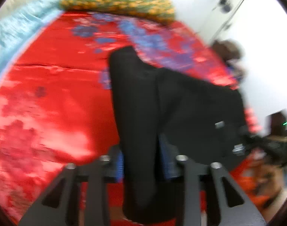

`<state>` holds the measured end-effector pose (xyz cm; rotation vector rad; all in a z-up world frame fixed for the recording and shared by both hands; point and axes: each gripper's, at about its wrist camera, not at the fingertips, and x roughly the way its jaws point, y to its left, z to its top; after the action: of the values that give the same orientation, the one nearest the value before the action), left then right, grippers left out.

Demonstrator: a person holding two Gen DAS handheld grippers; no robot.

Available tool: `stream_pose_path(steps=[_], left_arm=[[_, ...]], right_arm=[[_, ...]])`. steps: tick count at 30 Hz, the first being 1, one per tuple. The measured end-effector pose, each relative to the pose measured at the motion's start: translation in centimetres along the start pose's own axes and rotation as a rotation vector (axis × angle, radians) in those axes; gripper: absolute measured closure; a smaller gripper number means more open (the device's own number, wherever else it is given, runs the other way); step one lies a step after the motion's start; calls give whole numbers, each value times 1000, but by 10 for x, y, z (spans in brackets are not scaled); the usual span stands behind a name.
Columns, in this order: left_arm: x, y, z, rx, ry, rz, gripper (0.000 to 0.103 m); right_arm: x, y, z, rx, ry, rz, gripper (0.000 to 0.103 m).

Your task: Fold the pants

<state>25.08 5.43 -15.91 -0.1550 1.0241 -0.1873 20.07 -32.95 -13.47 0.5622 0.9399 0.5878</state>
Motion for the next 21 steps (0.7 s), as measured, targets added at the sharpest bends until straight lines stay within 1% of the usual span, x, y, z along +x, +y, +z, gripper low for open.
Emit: stream_pose_path(steps=[1, 2, 3, 4, 5, 6, 7, 8, 9, 10, 11, 13, 14, 15, 17, 18, 19, 21], left_arm=[[6, -4, -5, 31, 14, 96, 55], [8, -8, -11, 73, 24, 193, 55], [5, -12, -19, 117, 19, 243, 52], [-4, -17, -27, 153, -9, 256, 43], [-17, -20, -34, 179, -47, 273, 35], [-31, -25, -41, 199, -93, 309, 17], [-46, -32, -47, 213, -149, 352, 7], [-57, -39, -51, 220, -191, 381, 4], [-73, -47, -57, 223, -229, 397, 4], [-87, -52, -62, 223, -259, 394, 2], [-98, -60, -64, 218, -270, 392, 2], [-113, -72, -64, 193, -244, 385, 1], [-121, -75, -65, 178, -228, 377, 1], [-130, -80, -70, 163, -218, 377, 1], [-147, -87, -79, 120, -207, 396, 1], [-151, -88, -83, 104, -183, 389, 1], [-157, -88, -86, 91, -142, 355, 2], [-166, -87, -97, 75, -101, 301, 2]], right_arm=[[12, -4, 0, 13, 34, -75, 53], [17, -6, -1, 19, 53, -140, 23], [15, -6, -5, 11, 58, -221, 7], [8, -4, -9, -12, 43, -261, 0], [-1, -2, -14, -39, 24, -287, 0], [-10, 1, -18, -61, 11, -324, 0], [-25, 10, -27, -97, -7, -409, 0], [-37, 20, -33, -133, -27, -470, 0], [-50, 34, -41, -177, -53, -522, 0], [-57, 43, -45, -203, -71, -553, 0], [-70, 60, -54, -235, -94, -591, 0], [-89, 92, -67, -257, -122, -652, 0], [-97, 106, -76, -260, -135, -663, 0], [-102, 114, -79, -260, -140, -663, 0], [-113, 139, -94, -261, -172, -671, 0], [-114, 151, -103, -269, -181, -675, 0], [-115, 160, -109, -278, -182, -677, 0], [-113, 173, -121, -291, -173, -673, 0]])
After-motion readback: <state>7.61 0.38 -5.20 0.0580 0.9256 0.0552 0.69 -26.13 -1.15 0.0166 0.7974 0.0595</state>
